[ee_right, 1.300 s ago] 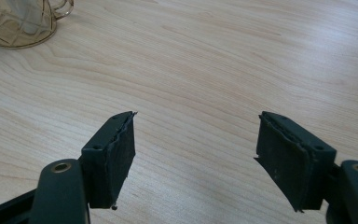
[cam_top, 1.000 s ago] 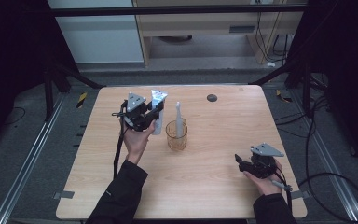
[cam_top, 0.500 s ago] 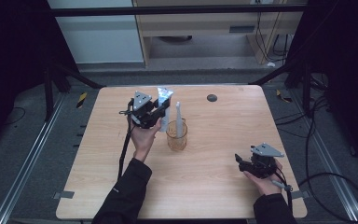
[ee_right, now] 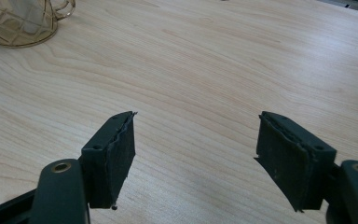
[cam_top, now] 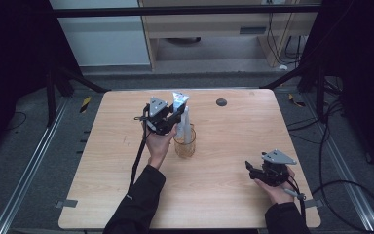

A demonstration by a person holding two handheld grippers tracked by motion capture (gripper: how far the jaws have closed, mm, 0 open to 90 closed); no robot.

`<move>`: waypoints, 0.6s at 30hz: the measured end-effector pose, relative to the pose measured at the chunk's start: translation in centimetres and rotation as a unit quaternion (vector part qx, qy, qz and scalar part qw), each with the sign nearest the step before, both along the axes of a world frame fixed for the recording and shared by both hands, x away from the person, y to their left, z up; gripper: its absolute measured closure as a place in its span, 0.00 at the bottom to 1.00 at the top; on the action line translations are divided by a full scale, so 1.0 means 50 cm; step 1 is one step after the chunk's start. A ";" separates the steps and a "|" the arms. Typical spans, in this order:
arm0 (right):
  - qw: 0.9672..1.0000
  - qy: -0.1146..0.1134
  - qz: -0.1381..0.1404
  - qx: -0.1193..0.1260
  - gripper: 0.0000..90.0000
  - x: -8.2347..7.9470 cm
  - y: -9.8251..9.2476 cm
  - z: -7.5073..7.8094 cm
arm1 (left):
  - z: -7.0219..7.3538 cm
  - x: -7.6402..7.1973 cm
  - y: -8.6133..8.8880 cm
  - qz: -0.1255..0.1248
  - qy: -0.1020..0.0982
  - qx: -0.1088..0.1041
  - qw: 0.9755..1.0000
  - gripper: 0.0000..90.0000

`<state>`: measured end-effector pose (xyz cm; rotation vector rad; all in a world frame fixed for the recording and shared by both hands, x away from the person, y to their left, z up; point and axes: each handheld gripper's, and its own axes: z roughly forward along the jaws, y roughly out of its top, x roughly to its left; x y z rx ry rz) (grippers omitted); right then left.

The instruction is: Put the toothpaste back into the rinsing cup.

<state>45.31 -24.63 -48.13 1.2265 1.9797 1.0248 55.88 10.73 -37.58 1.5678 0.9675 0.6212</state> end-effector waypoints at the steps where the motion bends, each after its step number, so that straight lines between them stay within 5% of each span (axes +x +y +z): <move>1: 1.000 0.000 0.000 0.000 0.31 0.000 0.000 0.000 | 0.000 0.000 0.000 0.000 0.000 0.000 1.000 0.77; 18: 1.000 -0.001 0.003 -0.005 0.31 0.001 0.003 -0.002 | -0.038 -0.003 -0.019 -0.005 0.003 0.004 1.000 0.77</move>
